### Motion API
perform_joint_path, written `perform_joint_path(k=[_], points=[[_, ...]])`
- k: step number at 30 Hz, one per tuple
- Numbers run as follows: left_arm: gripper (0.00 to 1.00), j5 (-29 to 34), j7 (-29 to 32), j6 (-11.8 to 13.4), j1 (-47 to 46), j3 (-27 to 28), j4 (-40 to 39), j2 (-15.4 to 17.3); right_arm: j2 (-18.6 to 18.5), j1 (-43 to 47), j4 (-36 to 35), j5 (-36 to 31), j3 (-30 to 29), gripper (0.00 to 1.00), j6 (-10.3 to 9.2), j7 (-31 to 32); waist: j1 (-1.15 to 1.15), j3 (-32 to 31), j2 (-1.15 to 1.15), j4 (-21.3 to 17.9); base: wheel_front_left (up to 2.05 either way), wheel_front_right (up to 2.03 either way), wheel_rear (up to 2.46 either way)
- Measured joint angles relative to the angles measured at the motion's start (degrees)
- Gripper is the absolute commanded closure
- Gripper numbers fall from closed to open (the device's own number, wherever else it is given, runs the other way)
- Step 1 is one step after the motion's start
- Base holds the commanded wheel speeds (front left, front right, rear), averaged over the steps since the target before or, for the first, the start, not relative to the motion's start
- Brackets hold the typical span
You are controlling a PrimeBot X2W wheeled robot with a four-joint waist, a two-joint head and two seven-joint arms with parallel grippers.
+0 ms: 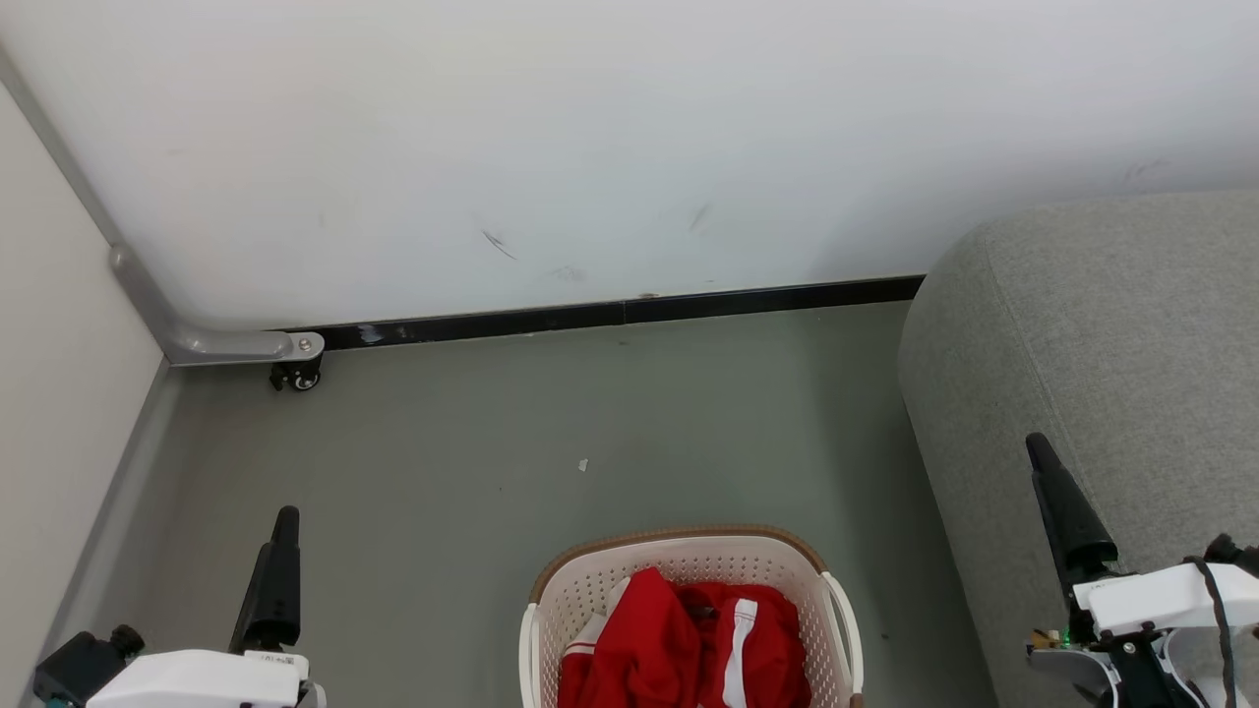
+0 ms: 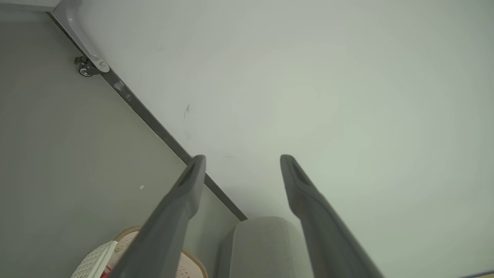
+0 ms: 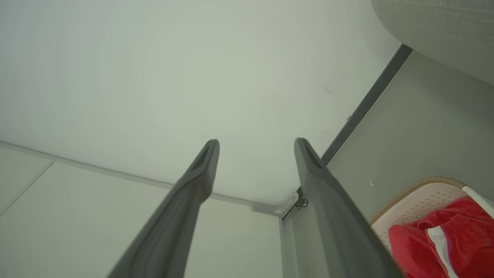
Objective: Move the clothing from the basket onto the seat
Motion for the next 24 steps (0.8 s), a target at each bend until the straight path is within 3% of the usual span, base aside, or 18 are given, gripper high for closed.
perform_joint_path(k=[6, 11, 24], points=[[0.00, 6.0, -1.4, 0.0, 0.0, -0.2, -0.5, 0.7, -2.4, 0.0, -0.1, -7.6, 1.4, 0.00, 0.00, -1.2, -0.31, 0.3, 0.00, -0.1, 0.00, 0.00, 0.00], [0.00, 11.3, -2.5, 0.0, -0.2, 0.0, -1.3, 1.3, -2.4, 0.0, -0.2, -11.7, 1.5, 0.00, 0.00, -2.3, -0.54, 0.5, 0.00, -0.1, 0.00, 0.00, 0.00], [0.00, 27.8, -5.2, 1.4, -0.3, -1.1, -3.0, 1.9, -3.4, -2.2, -1.6, -29.6, 1.8, 0.00, 0.00, -5.1, -0.73, 1.1, 0.00, -0.2, 0.00, 0.00, 0.00]])
